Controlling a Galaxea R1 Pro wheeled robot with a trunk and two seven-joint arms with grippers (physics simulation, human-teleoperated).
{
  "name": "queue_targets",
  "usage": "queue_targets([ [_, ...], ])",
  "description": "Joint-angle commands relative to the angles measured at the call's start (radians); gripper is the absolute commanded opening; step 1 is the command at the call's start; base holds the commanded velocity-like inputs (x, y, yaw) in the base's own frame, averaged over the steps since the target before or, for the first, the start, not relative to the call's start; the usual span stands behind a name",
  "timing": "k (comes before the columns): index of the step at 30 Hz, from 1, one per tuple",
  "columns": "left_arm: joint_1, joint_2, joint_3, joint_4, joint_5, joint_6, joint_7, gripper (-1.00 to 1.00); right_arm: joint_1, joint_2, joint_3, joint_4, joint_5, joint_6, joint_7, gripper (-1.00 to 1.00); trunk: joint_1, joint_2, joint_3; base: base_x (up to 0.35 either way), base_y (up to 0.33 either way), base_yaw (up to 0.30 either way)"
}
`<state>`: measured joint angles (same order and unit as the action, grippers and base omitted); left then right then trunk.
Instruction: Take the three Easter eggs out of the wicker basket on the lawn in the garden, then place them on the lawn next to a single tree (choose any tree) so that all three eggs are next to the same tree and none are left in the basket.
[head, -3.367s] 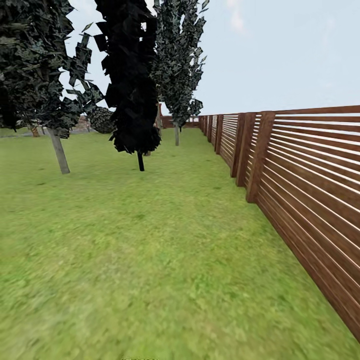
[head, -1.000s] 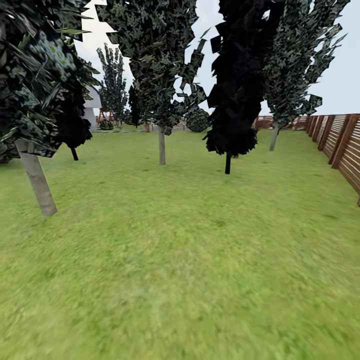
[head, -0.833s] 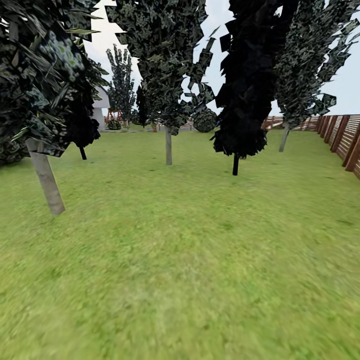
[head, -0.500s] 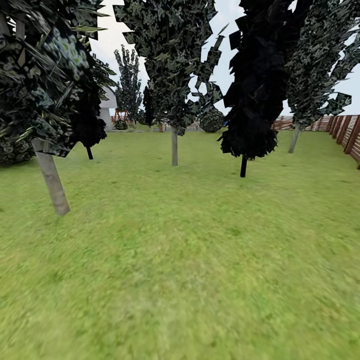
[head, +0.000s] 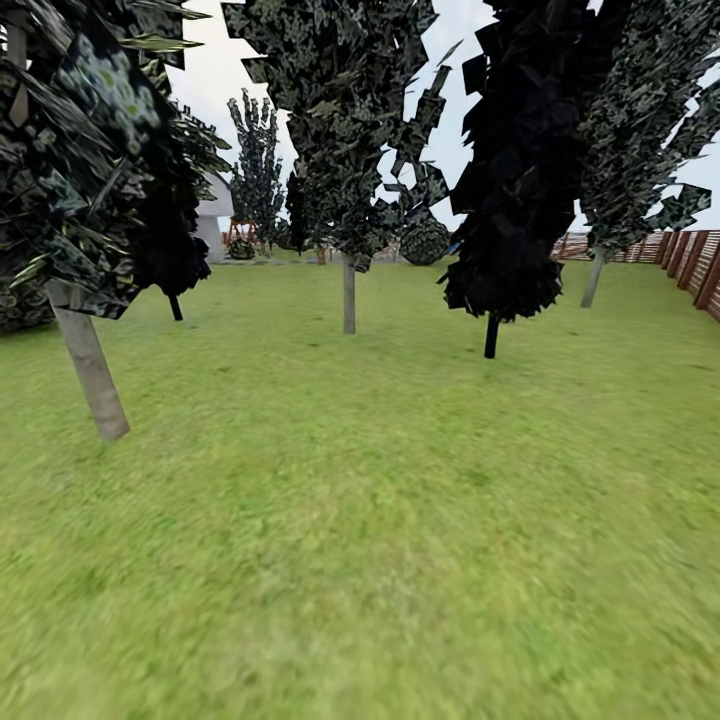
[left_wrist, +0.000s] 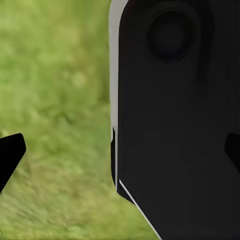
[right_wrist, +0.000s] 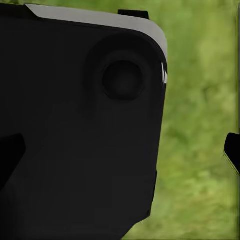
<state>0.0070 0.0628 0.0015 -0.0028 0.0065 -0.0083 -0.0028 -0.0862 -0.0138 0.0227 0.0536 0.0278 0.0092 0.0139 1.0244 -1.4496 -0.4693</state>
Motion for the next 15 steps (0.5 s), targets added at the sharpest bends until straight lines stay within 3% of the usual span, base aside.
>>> queue_targets([
  [1,0.000,0.000,0.000,0.000,0.001,-0.001,0.000,1.00,-0.001,0.000,0.002,0.002,0.003,0.001,0.001,1.00,0.001,0.000,-0.001,0.337,0.000,0.000],
  [15,0.000,0.000,0.000,0.000,0.000,-0.001,0.000,1.00,-0.001,0.000,0.003,0.002,0.003,0.002,0.003,1.00,0.001,0.000,-0.001,0.337,0.000,0.000],
])
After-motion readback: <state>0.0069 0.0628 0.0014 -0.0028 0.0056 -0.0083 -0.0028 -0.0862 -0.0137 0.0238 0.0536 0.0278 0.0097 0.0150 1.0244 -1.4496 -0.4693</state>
